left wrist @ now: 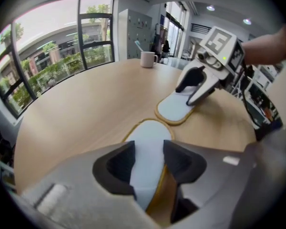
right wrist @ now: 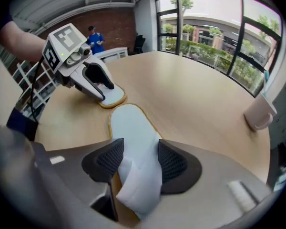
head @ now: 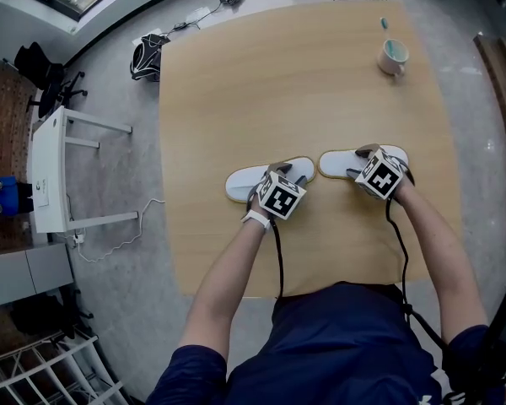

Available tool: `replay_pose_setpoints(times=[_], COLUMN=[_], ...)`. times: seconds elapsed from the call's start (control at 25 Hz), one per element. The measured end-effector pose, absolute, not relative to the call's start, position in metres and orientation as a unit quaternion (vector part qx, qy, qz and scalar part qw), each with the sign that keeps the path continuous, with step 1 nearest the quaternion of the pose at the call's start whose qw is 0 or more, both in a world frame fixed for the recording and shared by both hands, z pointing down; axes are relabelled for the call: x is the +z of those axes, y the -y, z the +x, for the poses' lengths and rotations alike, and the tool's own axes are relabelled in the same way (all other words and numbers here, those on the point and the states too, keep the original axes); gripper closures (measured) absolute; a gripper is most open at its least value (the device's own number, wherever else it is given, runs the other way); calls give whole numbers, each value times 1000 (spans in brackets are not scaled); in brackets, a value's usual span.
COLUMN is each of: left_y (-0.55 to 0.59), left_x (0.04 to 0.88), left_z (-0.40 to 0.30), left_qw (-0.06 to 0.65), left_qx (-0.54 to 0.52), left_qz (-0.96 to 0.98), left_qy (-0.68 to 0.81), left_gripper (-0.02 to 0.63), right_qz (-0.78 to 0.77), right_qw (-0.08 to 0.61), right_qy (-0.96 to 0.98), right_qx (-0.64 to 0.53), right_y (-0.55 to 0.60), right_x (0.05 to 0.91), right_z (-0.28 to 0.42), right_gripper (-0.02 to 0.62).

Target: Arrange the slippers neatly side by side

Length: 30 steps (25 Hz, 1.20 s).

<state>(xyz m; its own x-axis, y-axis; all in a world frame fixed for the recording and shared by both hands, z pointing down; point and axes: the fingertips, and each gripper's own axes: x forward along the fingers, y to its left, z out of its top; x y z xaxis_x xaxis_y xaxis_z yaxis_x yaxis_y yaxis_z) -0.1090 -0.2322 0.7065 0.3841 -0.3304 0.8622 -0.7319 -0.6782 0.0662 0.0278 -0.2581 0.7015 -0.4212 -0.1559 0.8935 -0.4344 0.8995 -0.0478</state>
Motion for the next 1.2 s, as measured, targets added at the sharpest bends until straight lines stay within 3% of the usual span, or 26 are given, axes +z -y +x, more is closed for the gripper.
replay_pose_setpoints(times=[0.4,0.88,1.04,1.2], left_y=[133,30,30,39], left_x=[711,714,715,703], left_z=[-81,-49,-46,-38], left_qw=[60,-95,-88,4], left_qx=[550,581,582,546], left_qz=[832,769,774,828], left_qy=[35,-249,-233,-128], left_gripper=[419,422,423,386], right_qz=[-95,-320,-295,-225], right_qw=[592,619,614,597], right_qy=[799,670,696,745], right_qx=[-45,-254,-225,-196], right_y=[197,121,122,129], right_x=[706,708,708,698], right_z=[37,31,26,20], right_gripper=[360,359,359,346])
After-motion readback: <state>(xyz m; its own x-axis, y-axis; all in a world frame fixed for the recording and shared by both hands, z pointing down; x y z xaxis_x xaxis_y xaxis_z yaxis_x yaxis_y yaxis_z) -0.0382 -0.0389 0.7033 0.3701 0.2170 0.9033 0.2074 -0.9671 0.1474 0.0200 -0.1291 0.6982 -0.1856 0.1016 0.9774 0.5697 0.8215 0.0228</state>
